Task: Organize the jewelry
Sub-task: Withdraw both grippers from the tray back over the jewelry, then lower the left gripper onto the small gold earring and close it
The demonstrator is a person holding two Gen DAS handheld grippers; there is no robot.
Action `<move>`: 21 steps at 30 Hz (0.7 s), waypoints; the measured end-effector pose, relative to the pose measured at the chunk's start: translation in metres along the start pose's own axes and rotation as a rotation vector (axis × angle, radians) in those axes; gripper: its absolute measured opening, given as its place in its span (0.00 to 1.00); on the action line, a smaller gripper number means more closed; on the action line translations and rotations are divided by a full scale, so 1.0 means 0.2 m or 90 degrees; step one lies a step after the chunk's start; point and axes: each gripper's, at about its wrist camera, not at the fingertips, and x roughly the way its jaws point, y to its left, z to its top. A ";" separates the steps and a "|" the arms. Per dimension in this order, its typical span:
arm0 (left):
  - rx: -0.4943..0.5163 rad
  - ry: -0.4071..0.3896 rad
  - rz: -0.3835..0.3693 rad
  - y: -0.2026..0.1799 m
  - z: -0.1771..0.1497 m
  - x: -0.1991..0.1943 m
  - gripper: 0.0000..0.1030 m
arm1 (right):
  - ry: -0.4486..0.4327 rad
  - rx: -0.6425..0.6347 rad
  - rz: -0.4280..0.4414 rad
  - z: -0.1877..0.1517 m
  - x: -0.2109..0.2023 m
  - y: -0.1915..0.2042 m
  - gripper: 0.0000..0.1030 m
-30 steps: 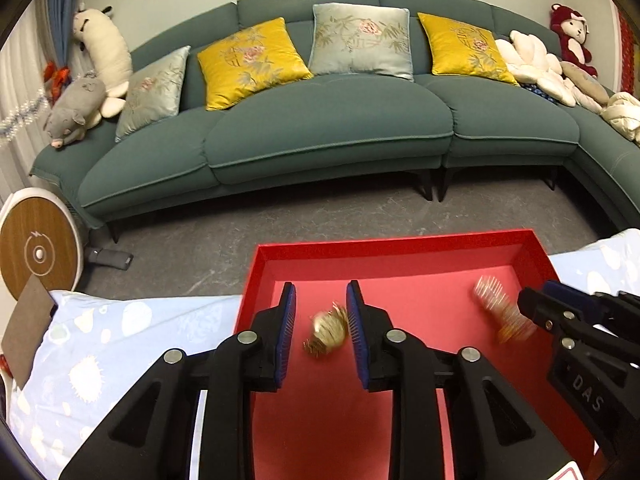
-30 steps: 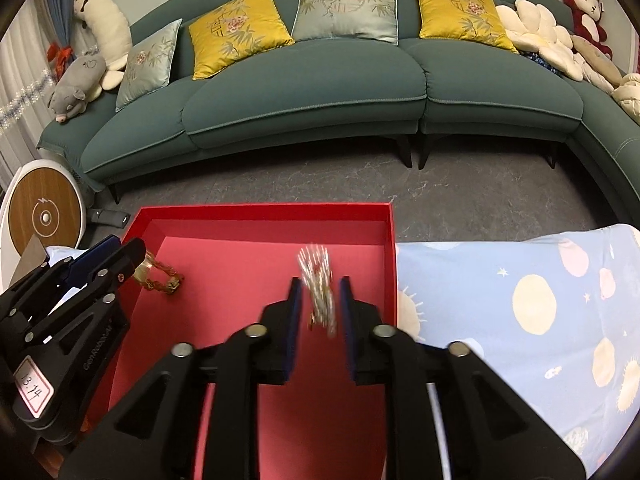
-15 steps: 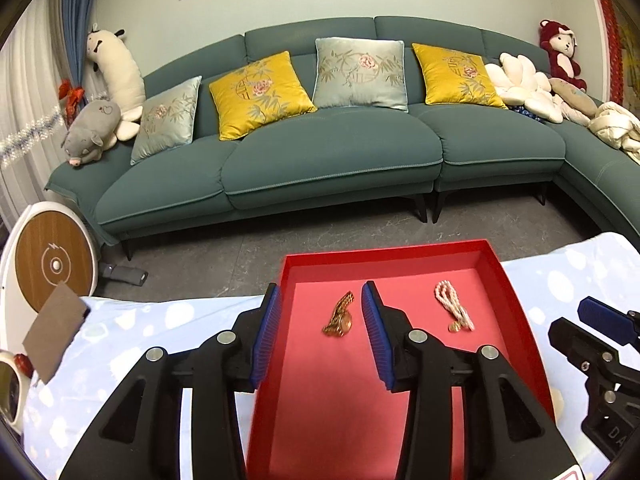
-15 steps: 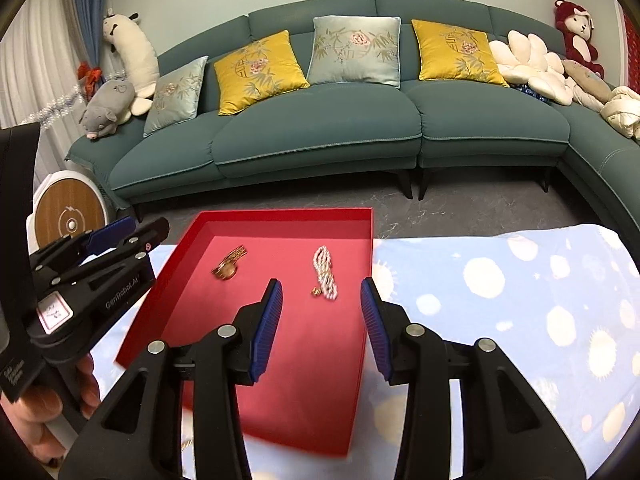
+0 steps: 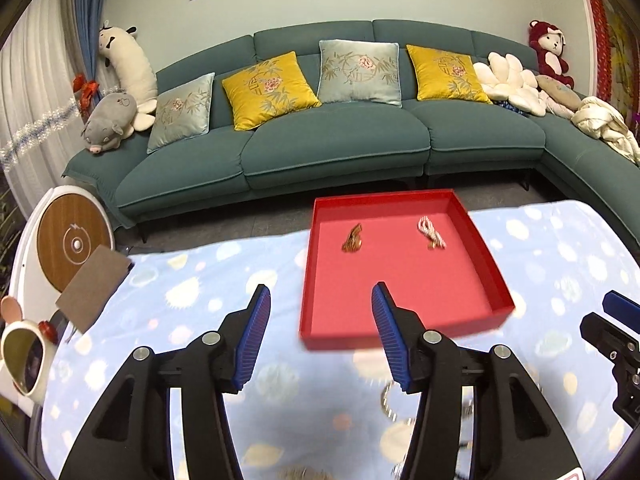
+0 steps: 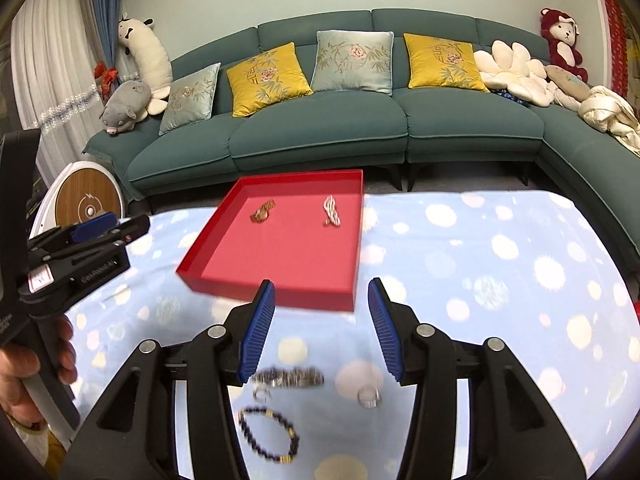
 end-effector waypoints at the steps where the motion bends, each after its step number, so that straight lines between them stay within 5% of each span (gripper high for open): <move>1: -0.001 0.006 0.002 0.01 -0.04 -0.02 0.50 | 0.004 0.001 0.000 -0.04 -0.02 -0.01 0.45; 8: -0.018 0.051 0.010 0.05 -0.30 -0.13 0.50 | 0.031 0.010 -0.004 -0.26 -0.10 -0.02 0.45; 21: -0.046 0.128 0.015 0.10 -0.60 0.00 0.50 | 0.064 0.000 -0.033 -0.42 -0.04 -0.06 0.45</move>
